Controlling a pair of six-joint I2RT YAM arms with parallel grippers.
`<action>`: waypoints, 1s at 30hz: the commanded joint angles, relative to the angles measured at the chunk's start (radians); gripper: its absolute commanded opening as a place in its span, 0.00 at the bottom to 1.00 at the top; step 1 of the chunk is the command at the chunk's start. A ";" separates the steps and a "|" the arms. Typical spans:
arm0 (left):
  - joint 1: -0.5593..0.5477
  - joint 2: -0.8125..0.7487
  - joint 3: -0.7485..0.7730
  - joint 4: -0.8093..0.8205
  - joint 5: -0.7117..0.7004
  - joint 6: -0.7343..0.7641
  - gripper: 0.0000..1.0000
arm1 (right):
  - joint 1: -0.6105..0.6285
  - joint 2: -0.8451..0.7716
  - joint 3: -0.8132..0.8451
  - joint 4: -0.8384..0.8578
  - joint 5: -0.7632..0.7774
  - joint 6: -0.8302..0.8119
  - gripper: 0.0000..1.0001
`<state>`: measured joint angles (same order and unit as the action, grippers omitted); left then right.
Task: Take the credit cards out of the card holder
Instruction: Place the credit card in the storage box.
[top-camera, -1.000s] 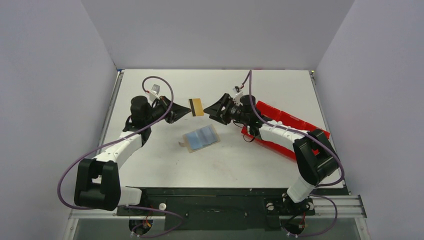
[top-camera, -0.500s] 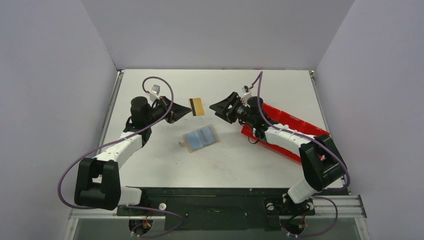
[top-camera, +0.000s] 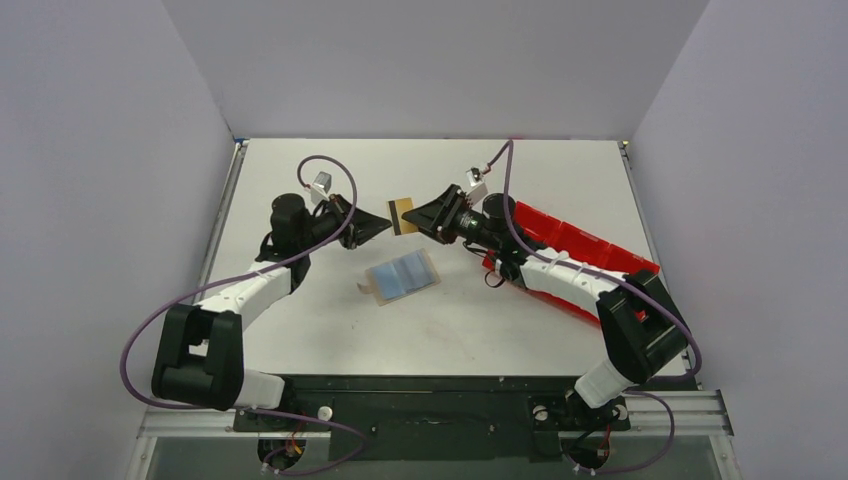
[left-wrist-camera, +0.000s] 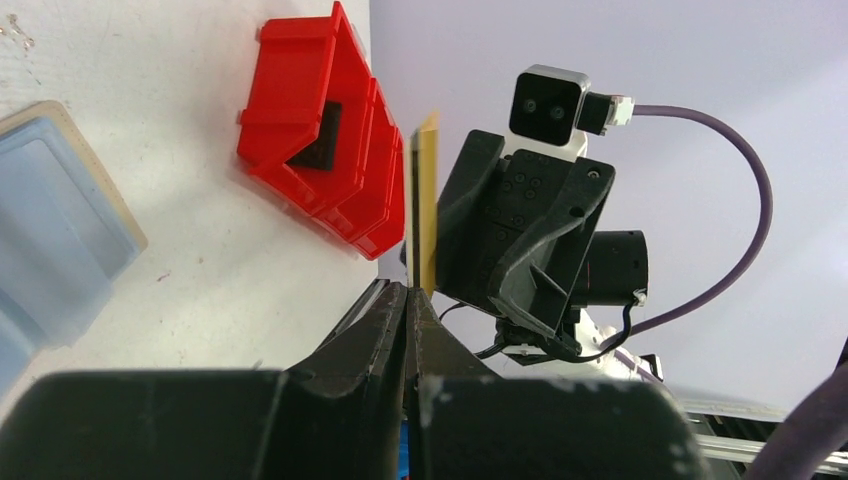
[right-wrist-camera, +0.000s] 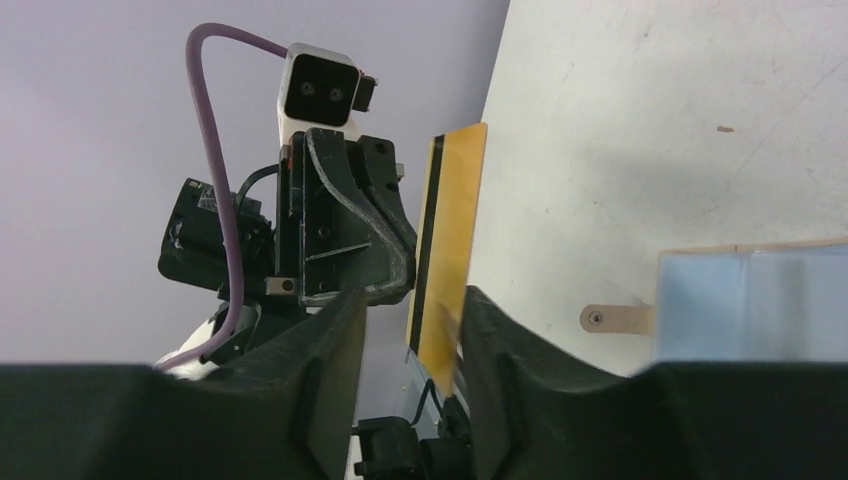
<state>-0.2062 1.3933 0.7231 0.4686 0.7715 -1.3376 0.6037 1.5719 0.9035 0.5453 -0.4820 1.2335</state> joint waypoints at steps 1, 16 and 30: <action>-0.010 0.013 0.001 0.086 0.027 -0.016 0.00 | -0.002 0.010 0.046 0.061 -0.011 0.000 0.29; -0.021 0.014 0.043 -0.056 0.037 0.079 0.26 | -0.001 -0.050 0.057 -0.165 0.086 -0.145 0.00; -0.104 -0.045 0.282 -0.886 -0.364 0.566 0.40 | -0.038 -0.310 -0.058 -0.633 0.516 -0.301 0.00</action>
<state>-0.2642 1.3750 0.9226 -0.1577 0.5777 -0.9516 0.5949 1.3598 0.8970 0.0849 -0.1730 0.9909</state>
